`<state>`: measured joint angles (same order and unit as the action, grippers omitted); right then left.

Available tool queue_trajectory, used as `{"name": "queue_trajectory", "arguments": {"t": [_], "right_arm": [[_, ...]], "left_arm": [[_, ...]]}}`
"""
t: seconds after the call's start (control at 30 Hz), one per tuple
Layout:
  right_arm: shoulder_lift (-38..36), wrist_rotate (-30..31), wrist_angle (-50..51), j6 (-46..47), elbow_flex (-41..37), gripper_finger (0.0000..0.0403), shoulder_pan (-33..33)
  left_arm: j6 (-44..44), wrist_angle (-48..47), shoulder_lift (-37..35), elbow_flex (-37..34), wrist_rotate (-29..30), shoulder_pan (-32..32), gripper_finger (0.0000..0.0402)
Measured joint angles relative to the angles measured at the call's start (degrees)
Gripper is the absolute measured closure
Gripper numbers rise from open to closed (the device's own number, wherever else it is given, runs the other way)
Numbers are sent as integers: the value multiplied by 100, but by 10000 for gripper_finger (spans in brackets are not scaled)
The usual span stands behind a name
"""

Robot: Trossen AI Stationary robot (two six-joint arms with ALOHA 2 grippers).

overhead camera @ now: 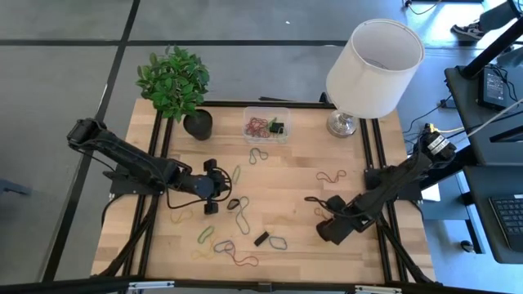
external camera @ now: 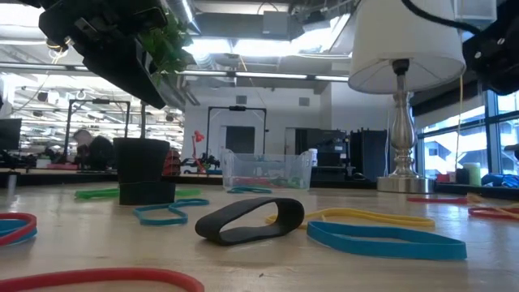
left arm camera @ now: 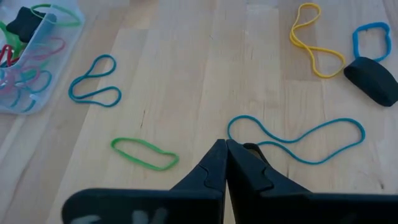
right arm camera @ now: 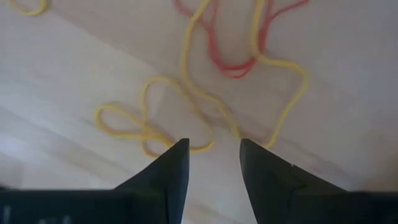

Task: Pick and place rubber bands into bin
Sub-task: Put the yellow rubber band into the transparent bin

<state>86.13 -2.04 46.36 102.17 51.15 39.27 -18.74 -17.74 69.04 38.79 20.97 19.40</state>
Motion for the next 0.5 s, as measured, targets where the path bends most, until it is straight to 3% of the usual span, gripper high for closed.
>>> {"name": "queue_trajectory", "arguments": {"t": [0.23, 0.37, 0.5], "right_arm": [[-4, -16, 92, -105, -240, 258, -46], [-4, -153, 347, 444, -493, 258, -46], [-4, -155, -65, 585, -906, 258, -46]], "left_arm": [[-1, -2, 0, 0, -3, 0, 396], [-1, -3, 0, 0, -157, 0, 396], [-2, -4, 0, 0, -269, 1, 396]]}}
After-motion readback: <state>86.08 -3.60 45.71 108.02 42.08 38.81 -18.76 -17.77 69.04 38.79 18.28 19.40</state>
